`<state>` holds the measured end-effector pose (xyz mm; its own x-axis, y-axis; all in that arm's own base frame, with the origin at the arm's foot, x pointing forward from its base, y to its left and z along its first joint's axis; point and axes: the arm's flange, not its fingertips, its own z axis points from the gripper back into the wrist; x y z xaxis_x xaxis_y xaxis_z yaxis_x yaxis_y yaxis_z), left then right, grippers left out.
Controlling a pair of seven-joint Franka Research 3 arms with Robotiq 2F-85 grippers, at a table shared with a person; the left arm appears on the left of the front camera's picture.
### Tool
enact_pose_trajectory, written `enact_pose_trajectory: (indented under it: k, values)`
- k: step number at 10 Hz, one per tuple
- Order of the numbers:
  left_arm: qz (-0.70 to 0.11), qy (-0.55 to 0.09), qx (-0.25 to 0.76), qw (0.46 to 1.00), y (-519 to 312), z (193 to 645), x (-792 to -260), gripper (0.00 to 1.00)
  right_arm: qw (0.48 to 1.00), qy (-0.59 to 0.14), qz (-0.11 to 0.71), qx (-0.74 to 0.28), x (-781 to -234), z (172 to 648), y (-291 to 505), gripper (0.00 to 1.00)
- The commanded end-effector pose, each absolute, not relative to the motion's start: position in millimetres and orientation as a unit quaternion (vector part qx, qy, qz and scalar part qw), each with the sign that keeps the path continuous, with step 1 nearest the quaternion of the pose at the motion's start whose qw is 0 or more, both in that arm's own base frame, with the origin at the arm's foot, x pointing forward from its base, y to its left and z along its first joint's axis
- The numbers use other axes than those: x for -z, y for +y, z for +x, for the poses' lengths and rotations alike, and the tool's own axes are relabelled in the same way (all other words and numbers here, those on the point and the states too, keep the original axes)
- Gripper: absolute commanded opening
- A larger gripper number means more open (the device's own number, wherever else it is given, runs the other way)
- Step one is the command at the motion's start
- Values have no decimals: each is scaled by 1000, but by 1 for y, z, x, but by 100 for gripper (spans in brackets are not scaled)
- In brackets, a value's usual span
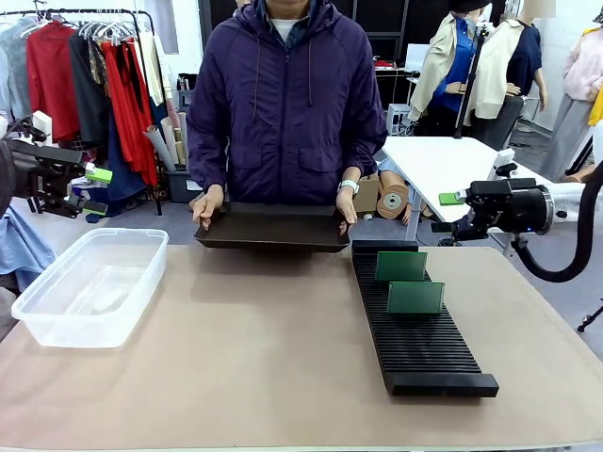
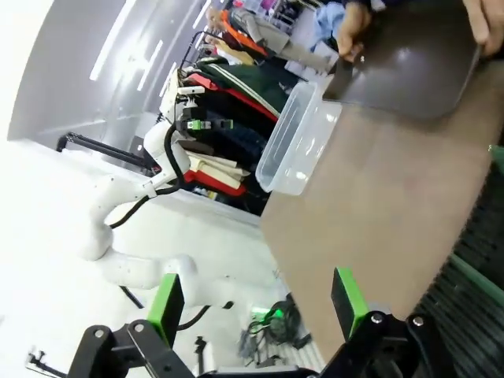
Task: Sort PCBs into racks and boxes based on the side picked up.
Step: If the short side of the Blank PCB is picked up, insert it into the PCB Rack ; if the long side is picked up, place it in the Organizing box.
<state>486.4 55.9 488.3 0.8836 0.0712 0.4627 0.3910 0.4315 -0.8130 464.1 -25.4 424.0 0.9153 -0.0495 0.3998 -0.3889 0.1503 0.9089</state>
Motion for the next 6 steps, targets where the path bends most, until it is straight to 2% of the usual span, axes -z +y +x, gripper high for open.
enact_pose_trajectory:
  k: [1, 3, 4, 6]
  values:
    - [-525, -222, 99, 816, 56, 486, -490, 100, 751, -123, 643, -92, -433, 457, -28, 100]
    - [-525, -222, 99, 816, 56, 486, -490, 100, 744, -86, 656, -91, -437, 451, -26, 100]
    - [-525, -222, 99, 816, 56, 486, -490, 100, 749, -127, 644, -94, -423, 459, -26, 100]
    - [-525, -222, 99, 816, 56, 486, -490, 100, 749, -127, 644, -94, -423, 459, -26, 100]
